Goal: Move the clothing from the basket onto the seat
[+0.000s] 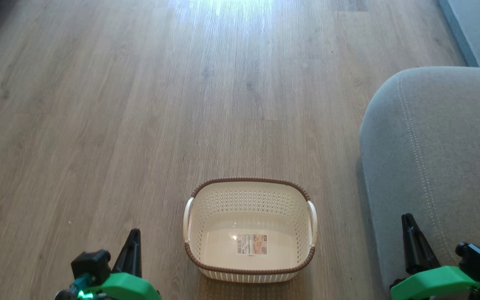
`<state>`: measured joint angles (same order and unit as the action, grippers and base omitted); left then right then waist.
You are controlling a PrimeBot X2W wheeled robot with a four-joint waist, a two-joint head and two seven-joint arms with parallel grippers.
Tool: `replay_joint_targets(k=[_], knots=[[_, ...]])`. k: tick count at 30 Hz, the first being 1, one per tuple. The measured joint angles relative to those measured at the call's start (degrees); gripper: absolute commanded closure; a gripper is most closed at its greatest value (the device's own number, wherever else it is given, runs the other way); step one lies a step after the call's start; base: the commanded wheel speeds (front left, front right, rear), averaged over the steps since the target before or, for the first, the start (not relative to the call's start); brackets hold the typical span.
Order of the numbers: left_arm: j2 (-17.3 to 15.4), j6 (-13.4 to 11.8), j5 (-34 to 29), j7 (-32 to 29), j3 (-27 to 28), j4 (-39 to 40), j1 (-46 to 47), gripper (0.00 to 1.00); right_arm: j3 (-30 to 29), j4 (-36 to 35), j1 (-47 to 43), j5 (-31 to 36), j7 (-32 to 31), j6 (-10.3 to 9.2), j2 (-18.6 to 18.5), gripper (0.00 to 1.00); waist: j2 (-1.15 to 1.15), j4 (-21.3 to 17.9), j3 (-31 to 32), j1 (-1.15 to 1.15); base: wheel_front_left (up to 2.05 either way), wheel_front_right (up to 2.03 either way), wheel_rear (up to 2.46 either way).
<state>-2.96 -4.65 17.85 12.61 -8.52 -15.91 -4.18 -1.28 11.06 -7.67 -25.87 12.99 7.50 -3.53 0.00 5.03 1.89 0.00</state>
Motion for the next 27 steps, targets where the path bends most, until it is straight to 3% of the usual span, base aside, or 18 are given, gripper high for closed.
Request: replay_joint_targets(k=[27], knots=[[0.03,3.03,18.26,-4.56,3.15,0.03,2.01,1.0,-1.25,1.13,2.56,-16.42,-4.55,0.0,0.0,1.0,0.0,-1.25,-0.51,0.0,0.0,0.0,0.0]])
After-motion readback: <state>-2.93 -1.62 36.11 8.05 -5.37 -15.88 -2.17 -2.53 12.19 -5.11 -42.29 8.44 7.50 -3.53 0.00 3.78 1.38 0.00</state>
